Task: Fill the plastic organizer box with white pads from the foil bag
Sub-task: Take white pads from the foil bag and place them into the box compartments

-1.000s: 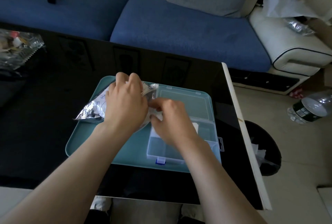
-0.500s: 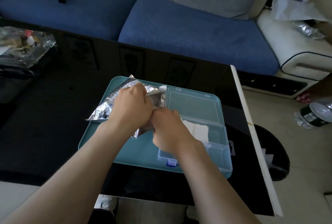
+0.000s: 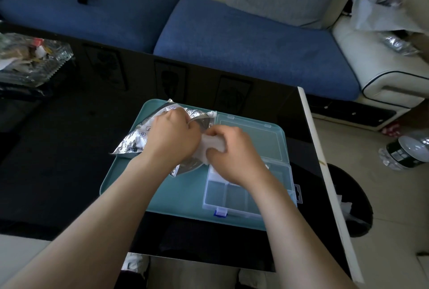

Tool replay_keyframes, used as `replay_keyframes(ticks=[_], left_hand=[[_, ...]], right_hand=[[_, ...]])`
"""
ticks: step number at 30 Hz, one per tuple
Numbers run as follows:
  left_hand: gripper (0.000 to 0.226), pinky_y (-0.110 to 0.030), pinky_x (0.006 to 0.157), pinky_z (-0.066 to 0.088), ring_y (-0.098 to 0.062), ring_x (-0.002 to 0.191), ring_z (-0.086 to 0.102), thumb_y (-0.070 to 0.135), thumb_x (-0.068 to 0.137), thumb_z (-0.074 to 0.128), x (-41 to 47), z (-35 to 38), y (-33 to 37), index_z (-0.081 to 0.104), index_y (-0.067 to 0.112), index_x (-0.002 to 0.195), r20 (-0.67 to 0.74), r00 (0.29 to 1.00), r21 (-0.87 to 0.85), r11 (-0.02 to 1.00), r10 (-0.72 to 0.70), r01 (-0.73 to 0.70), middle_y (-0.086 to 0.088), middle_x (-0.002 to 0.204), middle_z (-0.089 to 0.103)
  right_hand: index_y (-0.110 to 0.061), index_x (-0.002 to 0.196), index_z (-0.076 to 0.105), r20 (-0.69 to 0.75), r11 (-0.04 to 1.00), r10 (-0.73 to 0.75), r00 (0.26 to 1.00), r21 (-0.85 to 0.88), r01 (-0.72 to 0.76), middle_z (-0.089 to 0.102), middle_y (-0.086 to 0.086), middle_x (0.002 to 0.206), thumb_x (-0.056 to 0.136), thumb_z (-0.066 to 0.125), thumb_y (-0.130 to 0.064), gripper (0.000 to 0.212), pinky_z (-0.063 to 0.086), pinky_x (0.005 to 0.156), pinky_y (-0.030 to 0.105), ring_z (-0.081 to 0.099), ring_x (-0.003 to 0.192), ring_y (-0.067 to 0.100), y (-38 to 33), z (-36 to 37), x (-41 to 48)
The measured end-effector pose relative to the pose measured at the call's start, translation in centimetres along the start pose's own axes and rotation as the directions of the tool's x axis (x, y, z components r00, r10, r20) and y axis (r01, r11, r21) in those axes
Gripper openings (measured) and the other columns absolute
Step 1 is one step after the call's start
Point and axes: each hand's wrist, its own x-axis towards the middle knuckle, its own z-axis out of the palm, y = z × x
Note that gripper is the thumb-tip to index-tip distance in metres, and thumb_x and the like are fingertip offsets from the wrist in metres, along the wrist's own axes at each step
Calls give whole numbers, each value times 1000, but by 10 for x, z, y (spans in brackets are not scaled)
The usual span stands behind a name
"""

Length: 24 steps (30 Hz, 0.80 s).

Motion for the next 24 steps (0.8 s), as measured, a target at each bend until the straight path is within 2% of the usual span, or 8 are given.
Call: replay_keyframes(ticks=[3, 5, 8, 10, 14, 17, 20, 24], left_hand=[[26, -35, 75, 40, -35, 98, 58, 23, 97, 56, -1, -1, 3, 72, 3, 102, -2, 1000, -28, 1000, 4, -4, -15, 98, 71], [29, -39, 86, 48, -37, 106, 59, 28, 92, 59, -3, -1, 5, 73, 6, 105, 3, 1000, -48, 999, 9, -9, -13, 103, 71], [49, -39, 105, 33, -30, 131, 42, 47, 75, 52, -10, -2, 14, 71, 29, 116, 34, 998, -49, 998, 43, -41, 9, 123, 60], [52, -35, 99, 25, -23, 132, 35, 48, 72, 49, -14, -2, 21, 70, 35, 118, -4, 991, -94, 987, 131, -131, 16, 124, 52], [31, -18, 80, 47, -4, 104, 64, 36, 87, 65, -19, 3, 32, 72, 27, 117, -87, 971, -363, 901, 221, -237, 15, 106, 71], [19, -34, 77, 64, -11, 85, 77, 21, 92, 73, -20, 11, 40, 72, 19, 111, 36, 991, -623, 779, 126, -77, 2, 92, 79], [14, -60, 92, 61, -44, 99, 76, 9, 96, 70, -19, 20, 48, 75, 4, 108, 201, 976, -843, 523, 87, 127, -22, 100, 78], [16, -58, 96, 60, -44, 101, 75, 10, 103, 65, -15, 26, 53, 73, 1, 114, 279, 960, -871, 428, 26, 242, -26, 104, 76]], right_hand=[[-26, 98, 74, -94, 987, 80, 992, 145, -66, 70, -15, 87, 83, 66, -6, 27, 45, 59, 10, 64, 81, 4, 2, -8, 1], [-25, 98, 75, -148, 959, 143, 979, 266, -100, 74, -10, 88, 83, 66, -7, 25, 53, 61, 23, 71, 80, 11, 3, -12, 0], [-23, 101, 75, -158, 881, 219, 963, 456, -126, 77, 2, 94, 89, 63, -1, 28, 49, 49, 19, 74, 78, 21, 2, -22, -3], [-25, 104, 73, -148, 843, 229, 962, 525, -119, 77, 3, 100, 92, 66, 0, 29, 49, 50, 17, 74, 77, 18, 2, -31, -6], [-19, 115, 71, -118, 758, 189, 975, 649, -69, 80, 4, 96, 94, 78, -8, 25, 55, 57, 21, 79, 76, 19, 1, -42, -12], [-17, 115, 72, -156, 755, 158, 975, 656, -17, 80, 4, 95, 92, 81, -12, 25, 57, 62, 25, 79, 83, 21, 3, -45, -15], [-19, 113, 76, -221, 758, 164, 961, 651, 21, 80, 4, 98, 94, 79, -15, 19, 61, 67, 31, 79, 88, 24, 7, -48, -15], [-17, 114, 77, -208, 677, 204, 957, 736, 16, 81, 7, 96, 103, 58, -5, 25, 64, 65, 32, 81, 84, 30, 10, -58, -18]])
